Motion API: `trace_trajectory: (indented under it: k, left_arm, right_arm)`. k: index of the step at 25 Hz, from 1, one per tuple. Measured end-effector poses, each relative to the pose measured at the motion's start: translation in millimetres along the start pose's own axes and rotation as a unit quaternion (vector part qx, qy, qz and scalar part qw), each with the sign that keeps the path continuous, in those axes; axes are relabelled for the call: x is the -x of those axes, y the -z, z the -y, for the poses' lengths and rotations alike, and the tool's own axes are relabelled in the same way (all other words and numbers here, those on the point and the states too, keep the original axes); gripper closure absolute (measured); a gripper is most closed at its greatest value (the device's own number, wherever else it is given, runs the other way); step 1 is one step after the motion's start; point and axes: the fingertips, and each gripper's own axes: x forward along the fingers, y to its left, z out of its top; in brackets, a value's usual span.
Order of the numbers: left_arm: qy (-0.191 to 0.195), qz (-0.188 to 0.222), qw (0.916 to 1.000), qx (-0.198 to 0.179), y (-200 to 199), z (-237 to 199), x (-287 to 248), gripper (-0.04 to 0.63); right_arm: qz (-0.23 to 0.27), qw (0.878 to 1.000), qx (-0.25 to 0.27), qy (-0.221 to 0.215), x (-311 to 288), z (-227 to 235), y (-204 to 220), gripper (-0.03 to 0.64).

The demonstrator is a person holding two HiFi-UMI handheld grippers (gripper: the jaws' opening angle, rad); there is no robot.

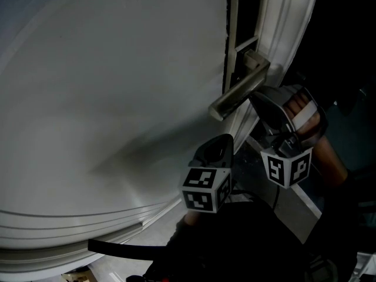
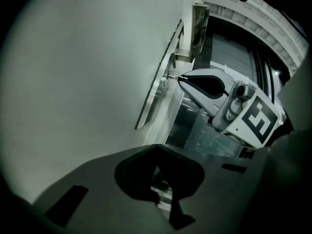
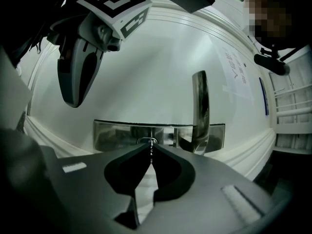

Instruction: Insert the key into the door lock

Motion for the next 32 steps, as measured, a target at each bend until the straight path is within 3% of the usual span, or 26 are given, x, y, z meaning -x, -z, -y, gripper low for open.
trace_trajectory:
  k: [10,32]
  left_arm:
    - [-0.009,0.020,0.9998,0.003,-8.4,-3.8,3.2,0.595]
    - [-0.011,0.019,0.9997,0.008,-7.4,-7.1,4.6,0.595]
  right_arm:
    - [0.001,1.000,0.001,-0.002,-1.3,1.3,-1.0,0.604]
    - [0.003,1.000,0.001,-0.003,-3.7,0.0,-0.9,0.604]
